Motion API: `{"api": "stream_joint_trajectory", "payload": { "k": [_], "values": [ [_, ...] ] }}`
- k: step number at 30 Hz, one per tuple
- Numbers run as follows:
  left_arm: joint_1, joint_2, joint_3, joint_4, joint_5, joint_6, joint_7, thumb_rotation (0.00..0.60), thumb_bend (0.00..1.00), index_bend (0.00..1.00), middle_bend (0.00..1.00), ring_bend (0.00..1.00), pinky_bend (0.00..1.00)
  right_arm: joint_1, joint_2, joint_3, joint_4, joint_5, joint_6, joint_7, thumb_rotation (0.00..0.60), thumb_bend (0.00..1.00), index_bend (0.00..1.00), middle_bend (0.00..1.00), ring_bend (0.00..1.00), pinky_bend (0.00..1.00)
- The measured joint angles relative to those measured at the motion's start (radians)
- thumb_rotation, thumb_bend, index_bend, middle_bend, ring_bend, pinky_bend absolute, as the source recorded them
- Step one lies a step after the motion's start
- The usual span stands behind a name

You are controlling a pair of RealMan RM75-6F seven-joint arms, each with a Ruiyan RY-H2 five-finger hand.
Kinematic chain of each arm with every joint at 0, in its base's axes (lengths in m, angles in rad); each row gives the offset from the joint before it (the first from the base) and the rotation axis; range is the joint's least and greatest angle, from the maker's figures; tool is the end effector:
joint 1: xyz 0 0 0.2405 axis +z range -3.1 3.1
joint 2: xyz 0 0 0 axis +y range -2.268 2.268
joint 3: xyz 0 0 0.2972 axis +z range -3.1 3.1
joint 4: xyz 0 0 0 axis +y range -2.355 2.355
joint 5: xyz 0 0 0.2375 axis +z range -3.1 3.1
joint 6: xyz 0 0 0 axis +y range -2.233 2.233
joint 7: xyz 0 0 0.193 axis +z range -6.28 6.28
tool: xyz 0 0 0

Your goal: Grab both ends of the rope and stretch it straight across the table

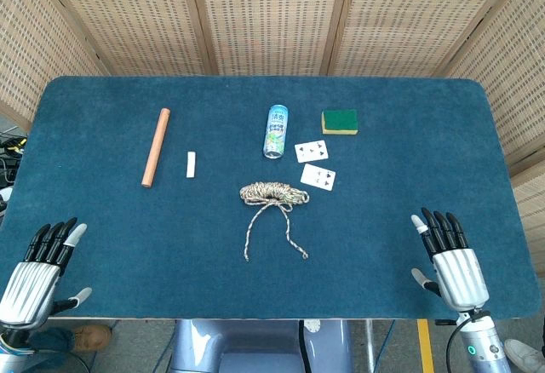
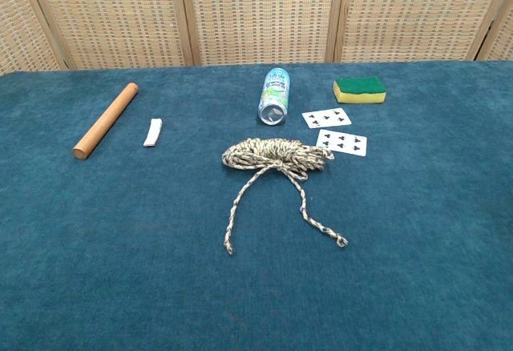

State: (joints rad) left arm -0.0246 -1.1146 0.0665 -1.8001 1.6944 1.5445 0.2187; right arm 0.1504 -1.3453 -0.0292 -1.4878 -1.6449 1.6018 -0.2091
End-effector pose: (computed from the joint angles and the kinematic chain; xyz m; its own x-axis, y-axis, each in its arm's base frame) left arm -0.2992 0.1831 0.1188 0.4329 0.0545 0.8998 0.8948 -0.1472 -0.4216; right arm -0.3159 -0.2355 0.0766 0.4840 0.0912 0.8703 -0.8465 -0.2035 0.4920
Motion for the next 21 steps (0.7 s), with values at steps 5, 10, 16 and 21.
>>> {"api": "stream_joint_trajectory", "payload": {
  "k": [5,10,16,21],
  "values": [
    [0.0,0.001,0.0,-0.001,0.001,-0.001,-0.002,0.6,0.0,0.0,0.0,0.0,0.0,-0.005,0.0,0.005,-0.005,-0.006,-0.006,-0.016,0.6,0.0,0.0,0.0,0.0,0.0],
    [0.0,0.003,0.0,-0.001,0.004,-0.001,-0.007,0.6,0.0,0.0,0.0,0.0,0.0,-0.004,-0.002,0.003,-0.015,-0.015,-0.02,-0.025,0.6,0.0,0.0,0.0,0.0,0.0],
    [-0.005,-0.001,-0.003,-0.006,0.0,-0.014,0.008,0.6,0.0,0.0,0.0,0.0,0.0,0.059,0.006,-0.003,-0.059,-0.046,-0.137,-0.029,0.6,0.18,0.02,0.0,0.0,0.0],
    [-0.012,-0.009,-0.009,-0.011,-0.016,-0.034,0.028,0.6,0.0,0.0,0.0,0.0,0.0,0.154,0.02,0.003,-0.126,-0.059,-0.302,-0.043,0.6,0.78,0.21,0.0,0.0,0.0]
  ]
}}
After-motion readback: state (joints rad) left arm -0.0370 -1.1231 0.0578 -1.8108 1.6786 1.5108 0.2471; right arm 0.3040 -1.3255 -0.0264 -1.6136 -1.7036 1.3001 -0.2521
